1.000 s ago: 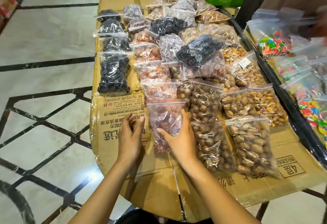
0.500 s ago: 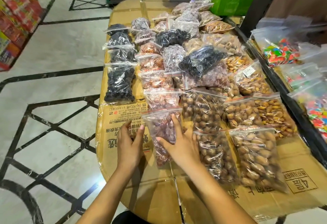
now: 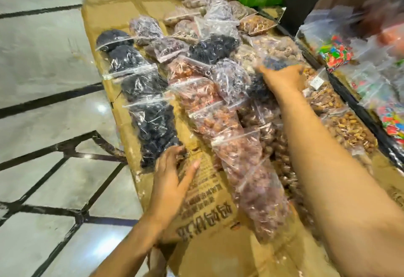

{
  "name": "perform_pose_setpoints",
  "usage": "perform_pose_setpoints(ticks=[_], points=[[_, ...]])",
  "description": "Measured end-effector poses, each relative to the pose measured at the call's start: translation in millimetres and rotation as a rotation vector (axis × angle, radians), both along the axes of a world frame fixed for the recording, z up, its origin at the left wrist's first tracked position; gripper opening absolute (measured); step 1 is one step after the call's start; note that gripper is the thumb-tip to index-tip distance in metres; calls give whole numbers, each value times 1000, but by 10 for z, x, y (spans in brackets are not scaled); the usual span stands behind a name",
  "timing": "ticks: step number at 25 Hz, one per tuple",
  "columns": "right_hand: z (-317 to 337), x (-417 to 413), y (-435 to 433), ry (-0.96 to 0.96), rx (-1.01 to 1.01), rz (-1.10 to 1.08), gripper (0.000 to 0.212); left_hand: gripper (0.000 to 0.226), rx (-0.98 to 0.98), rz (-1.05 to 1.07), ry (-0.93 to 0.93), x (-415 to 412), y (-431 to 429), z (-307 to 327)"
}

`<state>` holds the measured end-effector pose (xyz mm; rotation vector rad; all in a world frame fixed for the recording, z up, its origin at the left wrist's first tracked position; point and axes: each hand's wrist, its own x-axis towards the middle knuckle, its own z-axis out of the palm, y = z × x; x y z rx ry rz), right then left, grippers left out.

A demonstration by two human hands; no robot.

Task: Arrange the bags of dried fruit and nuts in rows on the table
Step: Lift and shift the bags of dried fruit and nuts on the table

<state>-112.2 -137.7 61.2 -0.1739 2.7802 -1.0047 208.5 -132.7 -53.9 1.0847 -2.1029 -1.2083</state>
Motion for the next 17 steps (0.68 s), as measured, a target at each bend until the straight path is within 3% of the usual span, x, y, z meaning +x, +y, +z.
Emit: perform_pose_setpoints(ticks=[4,7,12,17], points=[[14,114,-11,21,103,-89,124,60,-16,-179,-6,243,-273,50],[6,281,111,104,47,-94,115,62,3,-252,-1,293,-364,152],[-262,620,227,132,117,-12,115,72,-196,-306,-27,157,-705,357],[-358,624,125,152,185,-16,117,83,-274,-386,-106,-270,-1307,566]])
